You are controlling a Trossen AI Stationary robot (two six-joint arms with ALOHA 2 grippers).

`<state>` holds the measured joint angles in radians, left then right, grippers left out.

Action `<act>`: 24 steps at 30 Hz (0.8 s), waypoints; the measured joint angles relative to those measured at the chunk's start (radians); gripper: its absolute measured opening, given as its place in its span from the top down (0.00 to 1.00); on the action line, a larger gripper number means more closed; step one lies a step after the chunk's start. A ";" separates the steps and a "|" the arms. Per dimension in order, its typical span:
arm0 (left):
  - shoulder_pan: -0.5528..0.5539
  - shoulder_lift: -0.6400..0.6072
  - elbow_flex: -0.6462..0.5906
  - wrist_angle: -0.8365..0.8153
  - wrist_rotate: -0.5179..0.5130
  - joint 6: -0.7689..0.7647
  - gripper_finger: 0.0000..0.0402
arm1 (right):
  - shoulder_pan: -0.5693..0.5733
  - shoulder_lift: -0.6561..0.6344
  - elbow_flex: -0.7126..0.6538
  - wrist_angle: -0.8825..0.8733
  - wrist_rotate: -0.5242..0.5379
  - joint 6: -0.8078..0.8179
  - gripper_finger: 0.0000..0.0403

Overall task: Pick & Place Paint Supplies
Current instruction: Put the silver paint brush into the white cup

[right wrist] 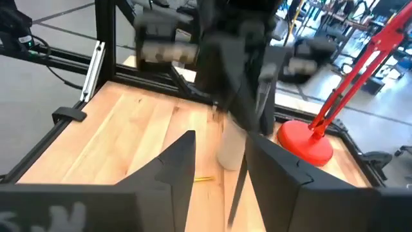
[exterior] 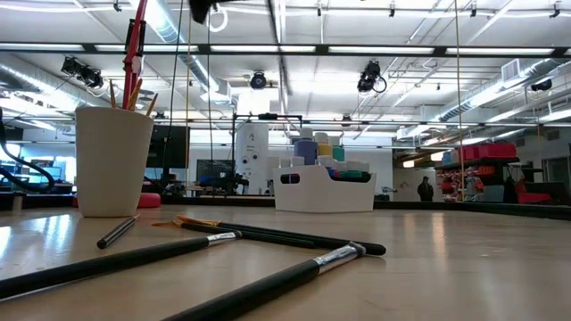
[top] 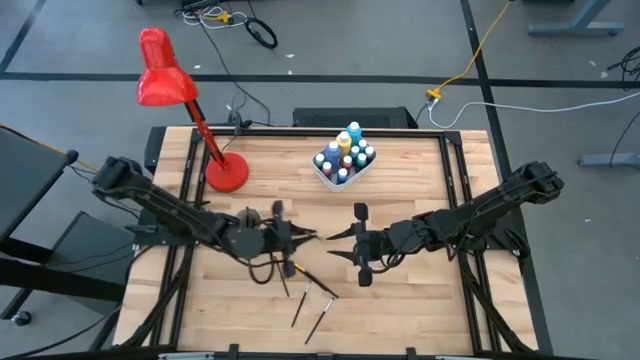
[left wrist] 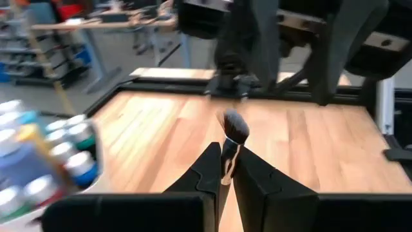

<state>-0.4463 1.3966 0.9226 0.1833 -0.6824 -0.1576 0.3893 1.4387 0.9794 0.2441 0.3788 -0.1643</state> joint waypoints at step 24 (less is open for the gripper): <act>-0.137 -0.509 0.000 -1.065 -0.082 -0.398 0.91 | 0.001 0.000 0.000 -0.075 -0.003 0.079 0.65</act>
<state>-0.5835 0.8877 0.9226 -0.8818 -0.7641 -0.5560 0.3899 1.4387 0.9794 0.1692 0.3756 -0.0856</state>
